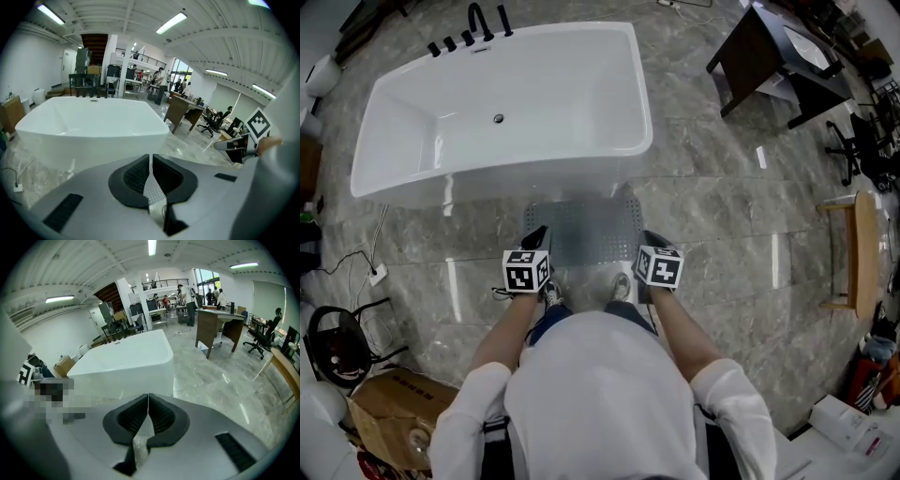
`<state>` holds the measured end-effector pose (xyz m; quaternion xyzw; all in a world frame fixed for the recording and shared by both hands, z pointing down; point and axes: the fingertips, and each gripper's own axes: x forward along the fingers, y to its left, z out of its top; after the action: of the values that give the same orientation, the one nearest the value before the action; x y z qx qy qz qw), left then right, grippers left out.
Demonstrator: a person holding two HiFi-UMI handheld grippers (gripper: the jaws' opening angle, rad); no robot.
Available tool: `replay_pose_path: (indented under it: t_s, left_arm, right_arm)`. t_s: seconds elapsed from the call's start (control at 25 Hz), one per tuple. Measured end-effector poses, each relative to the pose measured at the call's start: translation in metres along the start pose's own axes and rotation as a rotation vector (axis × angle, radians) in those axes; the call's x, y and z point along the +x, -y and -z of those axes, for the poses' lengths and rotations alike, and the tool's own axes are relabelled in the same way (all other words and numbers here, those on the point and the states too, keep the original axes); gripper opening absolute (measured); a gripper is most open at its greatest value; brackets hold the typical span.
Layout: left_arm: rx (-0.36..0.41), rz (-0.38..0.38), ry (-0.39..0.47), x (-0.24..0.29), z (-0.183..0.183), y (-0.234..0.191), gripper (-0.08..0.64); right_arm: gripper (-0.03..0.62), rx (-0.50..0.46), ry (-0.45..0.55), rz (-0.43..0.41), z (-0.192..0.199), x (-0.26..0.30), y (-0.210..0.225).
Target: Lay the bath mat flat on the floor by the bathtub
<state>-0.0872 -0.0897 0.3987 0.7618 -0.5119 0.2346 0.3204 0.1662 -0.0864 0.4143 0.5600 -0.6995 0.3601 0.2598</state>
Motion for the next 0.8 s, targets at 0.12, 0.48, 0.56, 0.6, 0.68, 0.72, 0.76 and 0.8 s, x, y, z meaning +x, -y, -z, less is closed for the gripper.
replay_pose_path:
  t_s: [0.12, 0.48, 0.56, 0.6, 0.68, 0.72, 0.76, 0.8]
  left_arm:
    - [0.009, 0.012, 0.033, -0.009, -0.011, 0.003, 0.049]
    - [0.037, 0.065, 0.124, -0.041, -0.037, 0.025, 0.049]
    - [0.058, 0.071, 0.144, -0.051, -0.043, 0.027, 0.049]
    - [0.064, 0.072, 0.158, -0.056, -0.046, 0.028, 0.049]
    - [0.075, 0.080, 0.188, -0.066, -0.052, 0.032, 0.049]
    - [0.081, 0.085, 0.202, -0.070, -0.055, 0.034, 0.049]
    - [0.089, 0.090, 0.216, -0.074, -0.058, 0.036, 0.049]
    - [0.098, 0.093, 0.230, -0.078, -0.061, 0.038, 0.049]
  right_arm:
    - [0.032, 0.016, 0.020, -0.010, -0.008, -0.005, -0.005]
    - [0.032, -0.013, 0.112, -0.057, -0.040, -0.047, -0.012]
    - [0.032, -0.042, 0.138, -0.058, -0.045, -0.056, -0.016]
    - [0.032, -0.058, 0.151, -0.057, -0.048, -0.060, -0.018]
    - [0.032, -0.084, 0.175, -0.055, -0.053, -0.069, -0.020]
    - [0.032, -0.092, 0.189, -0.055, -0.056, -0.073, -0.021]
    - [0.032, -0.096, 0.204, -0.056, -0.059, -0.077, -0.023]
    - [0.032, -0.098, 0.219, -0.059, -0.062, -0.081, -0.024]
